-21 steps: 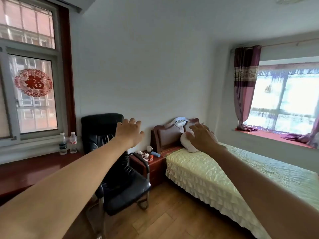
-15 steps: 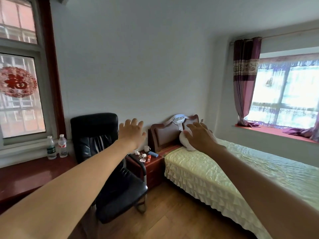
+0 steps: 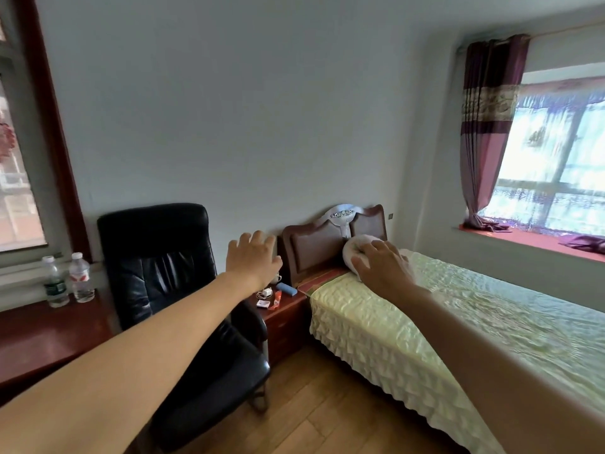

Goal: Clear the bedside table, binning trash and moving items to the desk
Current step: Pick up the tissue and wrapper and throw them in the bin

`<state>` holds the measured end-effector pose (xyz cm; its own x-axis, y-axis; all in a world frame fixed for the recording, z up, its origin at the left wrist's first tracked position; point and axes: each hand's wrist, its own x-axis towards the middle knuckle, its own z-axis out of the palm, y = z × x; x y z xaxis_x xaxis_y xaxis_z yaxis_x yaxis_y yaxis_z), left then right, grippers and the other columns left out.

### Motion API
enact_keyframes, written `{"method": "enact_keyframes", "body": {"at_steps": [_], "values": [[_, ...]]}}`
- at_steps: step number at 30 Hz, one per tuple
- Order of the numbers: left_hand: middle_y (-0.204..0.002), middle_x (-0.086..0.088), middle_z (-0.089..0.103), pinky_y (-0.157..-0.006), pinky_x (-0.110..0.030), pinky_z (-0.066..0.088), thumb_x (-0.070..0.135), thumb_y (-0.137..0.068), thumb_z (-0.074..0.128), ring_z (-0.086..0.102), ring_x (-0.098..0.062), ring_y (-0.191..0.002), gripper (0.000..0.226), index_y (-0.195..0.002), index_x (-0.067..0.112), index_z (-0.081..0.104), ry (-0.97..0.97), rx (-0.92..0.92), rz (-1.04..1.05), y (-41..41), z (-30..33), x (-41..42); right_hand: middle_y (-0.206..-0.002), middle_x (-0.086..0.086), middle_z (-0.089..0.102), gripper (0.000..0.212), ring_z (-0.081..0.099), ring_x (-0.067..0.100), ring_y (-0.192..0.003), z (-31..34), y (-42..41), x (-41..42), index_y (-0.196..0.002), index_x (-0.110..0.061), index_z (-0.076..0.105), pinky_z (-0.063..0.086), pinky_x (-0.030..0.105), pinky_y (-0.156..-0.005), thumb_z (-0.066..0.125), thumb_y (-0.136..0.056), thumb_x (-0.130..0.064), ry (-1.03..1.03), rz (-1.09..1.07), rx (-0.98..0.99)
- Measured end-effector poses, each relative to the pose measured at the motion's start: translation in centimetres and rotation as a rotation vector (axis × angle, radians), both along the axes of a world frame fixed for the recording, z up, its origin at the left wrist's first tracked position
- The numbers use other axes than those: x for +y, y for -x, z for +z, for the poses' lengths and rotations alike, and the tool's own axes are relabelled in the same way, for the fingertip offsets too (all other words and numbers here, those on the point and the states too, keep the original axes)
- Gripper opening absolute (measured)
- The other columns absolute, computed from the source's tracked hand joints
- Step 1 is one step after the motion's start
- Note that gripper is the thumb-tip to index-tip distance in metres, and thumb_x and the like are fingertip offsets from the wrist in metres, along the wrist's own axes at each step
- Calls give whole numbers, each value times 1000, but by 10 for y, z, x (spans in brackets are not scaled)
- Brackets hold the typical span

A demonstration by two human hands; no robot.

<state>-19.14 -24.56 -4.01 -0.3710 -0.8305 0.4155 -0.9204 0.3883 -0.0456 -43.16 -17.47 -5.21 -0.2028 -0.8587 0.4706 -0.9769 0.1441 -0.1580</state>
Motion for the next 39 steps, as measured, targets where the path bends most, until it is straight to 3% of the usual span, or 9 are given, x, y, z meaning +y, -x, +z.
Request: {"method": "enact_keyframes", "body": {"at_steps": [9,19,30,39], "values": [[-144,-8,39,-101,-43,33,40,-95,38,36,-30,-130,49,-137,15,39,49,22,-45,49,3,-153,-127,7,55,46,43,28,-124,0,49,-135,-131,-21,49,38,42,-99,38,-92,-45,36,-56,15],[-141,-8,41,-98,-43,34,38,-94,38,38,-30,-128,47,-135,15,41,-10,-17,-92,105,-31,-309,-135,6,50,44,38,28,-130,-27,101,-283,-129,-19,51,35,44,-103,43,-93,-43,4,-50,-82],[-141,-8,42,-97,-43,35,39,-93,39,38,-30,-128,49,-137,16,41,-61,-20,3,203,-76,-465,-131,11,53,40,41,31,-126,-61,210,-447,-124,-15,55,35,45,-104,45,-93,-39,-25,29,-75],[-141,-9,42,-98,-43,36,40,-93,39,39,-30,-128,49,-137,16,41,-124,-3,112,273,-96,-580,-139,8,47,46,34,29,-134,-76,290,-588,-135,-15,47,33,47,-107,42,-95,-39,-131,148,-44]]}}
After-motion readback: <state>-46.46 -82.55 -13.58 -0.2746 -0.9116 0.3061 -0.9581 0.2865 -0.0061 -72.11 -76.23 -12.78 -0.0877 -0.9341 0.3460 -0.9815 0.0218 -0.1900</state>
